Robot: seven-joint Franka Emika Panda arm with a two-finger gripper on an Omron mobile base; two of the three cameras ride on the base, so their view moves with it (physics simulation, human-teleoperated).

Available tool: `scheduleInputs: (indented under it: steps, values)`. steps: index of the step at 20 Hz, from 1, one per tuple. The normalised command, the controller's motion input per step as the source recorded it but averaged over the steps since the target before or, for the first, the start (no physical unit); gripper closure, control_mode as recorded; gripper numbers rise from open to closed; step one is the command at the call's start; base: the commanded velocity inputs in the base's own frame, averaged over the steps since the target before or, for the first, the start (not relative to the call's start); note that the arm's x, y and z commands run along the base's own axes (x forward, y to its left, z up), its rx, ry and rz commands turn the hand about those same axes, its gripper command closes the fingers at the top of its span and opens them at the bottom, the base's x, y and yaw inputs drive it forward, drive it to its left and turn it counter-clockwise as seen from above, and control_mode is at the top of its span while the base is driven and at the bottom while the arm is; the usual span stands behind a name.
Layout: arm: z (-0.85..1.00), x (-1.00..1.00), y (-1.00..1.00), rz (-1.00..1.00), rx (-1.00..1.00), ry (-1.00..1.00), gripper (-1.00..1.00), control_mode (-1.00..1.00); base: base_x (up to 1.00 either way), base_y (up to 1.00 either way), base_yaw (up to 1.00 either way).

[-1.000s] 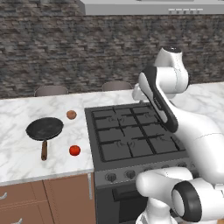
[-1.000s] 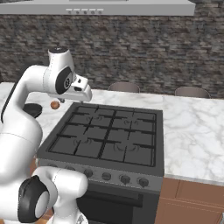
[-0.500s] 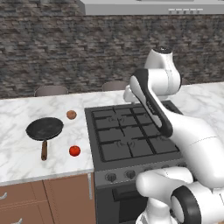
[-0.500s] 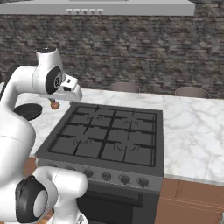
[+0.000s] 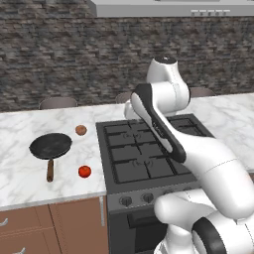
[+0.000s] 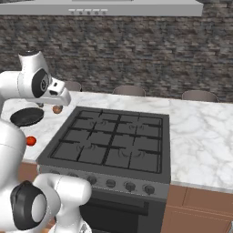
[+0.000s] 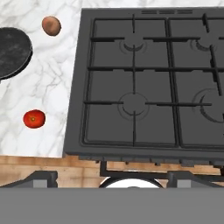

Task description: Place the pan on the front right burner on the stove. Then place the tomato and the onion in the pan and turn on the front right burner.

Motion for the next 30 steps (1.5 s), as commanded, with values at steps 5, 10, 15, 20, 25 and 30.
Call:
scheduleInputs:
  steps: [5, 10, 15, 20, 25, 30]
  values:
    - [-0.02, 0.0, 0.51, 0.0, 0.0, 0.0, -1.0, -1.0, 0.0, 0.0, 0.0]
    - [-0.04, 0.0, 0.49, 0.0, 0.0, 0.01, -1.0, -1.0, 0.0, 0.0, 0.0]
    - [-0.06, 0.0, 0.45, 0.0, 0.0, 0.02, -1.0, -1.0, 0.0, 0.0, 0.0]
    - [-0.12, 0.0, 0.43, 0.0, 0.0, 0.03, -1.0, -1.0, 0.0, 0.0, 0.0]
    - [-0.14, 0.0, 0.37, 0.0, 0.0, 0.02, -1.0, -1.0, 0.0, 0.0, 0.0]
    - [-0.15, 0.0, 0.36, 0.0, 0.0, 0.02, -1.0, -1.0, 0.0, 0.0, 0.0]
